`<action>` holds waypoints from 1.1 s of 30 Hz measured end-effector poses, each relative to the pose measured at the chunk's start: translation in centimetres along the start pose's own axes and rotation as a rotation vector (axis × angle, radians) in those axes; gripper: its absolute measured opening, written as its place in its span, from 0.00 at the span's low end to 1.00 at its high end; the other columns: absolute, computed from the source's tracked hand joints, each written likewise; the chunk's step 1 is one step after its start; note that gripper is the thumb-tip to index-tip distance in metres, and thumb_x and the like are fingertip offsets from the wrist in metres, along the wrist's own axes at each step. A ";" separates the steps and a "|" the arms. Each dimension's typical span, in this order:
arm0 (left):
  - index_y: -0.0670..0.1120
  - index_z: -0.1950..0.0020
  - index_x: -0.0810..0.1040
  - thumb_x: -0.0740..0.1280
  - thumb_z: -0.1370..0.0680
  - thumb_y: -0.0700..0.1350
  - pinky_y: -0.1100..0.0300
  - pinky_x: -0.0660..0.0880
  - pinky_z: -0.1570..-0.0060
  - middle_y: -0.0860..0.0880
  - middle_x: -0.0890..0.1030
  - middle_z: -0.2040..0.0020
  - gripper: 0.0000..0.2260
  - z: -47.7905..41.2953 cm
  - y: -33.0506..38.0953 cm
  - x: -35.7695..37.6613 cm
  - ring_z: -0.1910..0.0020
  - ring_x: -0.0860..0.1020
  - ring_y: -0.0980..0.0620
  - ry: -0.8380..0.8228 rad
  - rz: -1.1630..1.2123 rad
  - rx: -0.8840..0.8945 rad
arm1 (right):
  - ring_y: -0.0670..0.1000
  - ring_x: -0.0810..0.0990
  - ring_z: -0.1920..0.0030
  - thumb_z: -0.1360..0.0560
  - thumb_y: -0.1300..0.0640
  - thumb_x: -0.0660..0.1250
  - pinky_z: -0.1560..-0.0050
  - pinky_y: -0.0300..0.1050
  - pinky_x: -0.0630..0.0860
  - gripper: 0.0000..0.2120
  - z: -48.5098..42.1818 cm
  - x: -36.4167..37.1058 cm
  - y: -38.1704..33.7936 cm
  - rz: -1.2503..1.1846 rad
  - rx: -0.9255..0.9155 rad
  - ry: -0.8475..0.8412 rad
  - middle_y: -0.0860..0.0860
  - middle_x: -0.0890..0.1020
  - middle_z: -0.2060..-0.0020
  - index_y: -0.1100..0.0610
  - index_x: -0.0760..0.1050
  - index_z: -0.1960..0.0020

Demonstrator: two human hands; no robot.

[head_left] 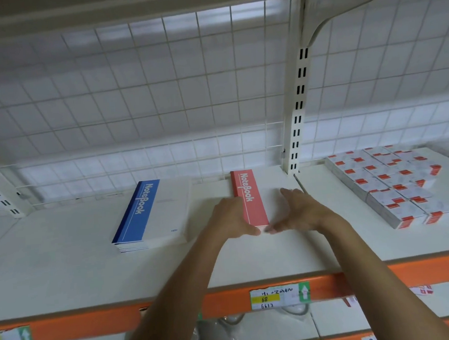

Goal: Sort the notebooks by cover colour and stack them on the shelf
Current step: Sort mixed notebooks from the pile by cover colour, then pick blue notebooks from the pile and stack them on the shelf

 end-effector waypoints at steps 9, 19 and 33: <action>0.47 0.33 0.70 0.78 0.35 0.53 0.55 0.73 0.44 0.47 0.76 0.35 0.34 0.6 0.4 -0.2 0.39 0.75 0.45 0.010 0.003 -0.039 | 0.54 0.65 0.32 0.38 0.45 0.76 0.34 0.46 0.61 0.41 -0.7 0.1 0.5 0.072 -0.012 0.060 0.53 0.70 0.35 0.55 0.62 0.31; 0.44 0.27 0.64 0.66 0.22 0.50 0.57 0.65 0.35 0.45 0.71 0.31 0.26 4.8 -1.7 -4.6 0.32 0.68 0.46 0.211 0.009 -0.061 | 0.56 0.54 0.26 0.36 0.37 0.71 0.26 0.48 0.52 0.47 1.0 1.5 -7.4 0.144 -0.204 0.122 0.55 0.62 0.28 0.55 0.56 0.27; 0.46 0.28 0.67 0.60 0.20 0.51 0.53 0.66 0.35 0.45 0.72 0.33 0.21 24.7 -27.5 -15.3 0.34 0.68 0.45 0.536 -0.113 -0.414 | 0.54 0.55 0.25 0.25 0.51 0.66 0.27 0.45 0.53 0.34 8.1 18.3 -38.5 0.093 -0.671 0.010 0.55 0.59 0.25 0.58 0.55 0.25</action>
Point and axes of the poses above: each hand's wrist, its own z-axis away from the middle knuckle, its own x-axis out of the palm, y = z × x, the point moved 10 cm from there along -z, towards the middle knuckle
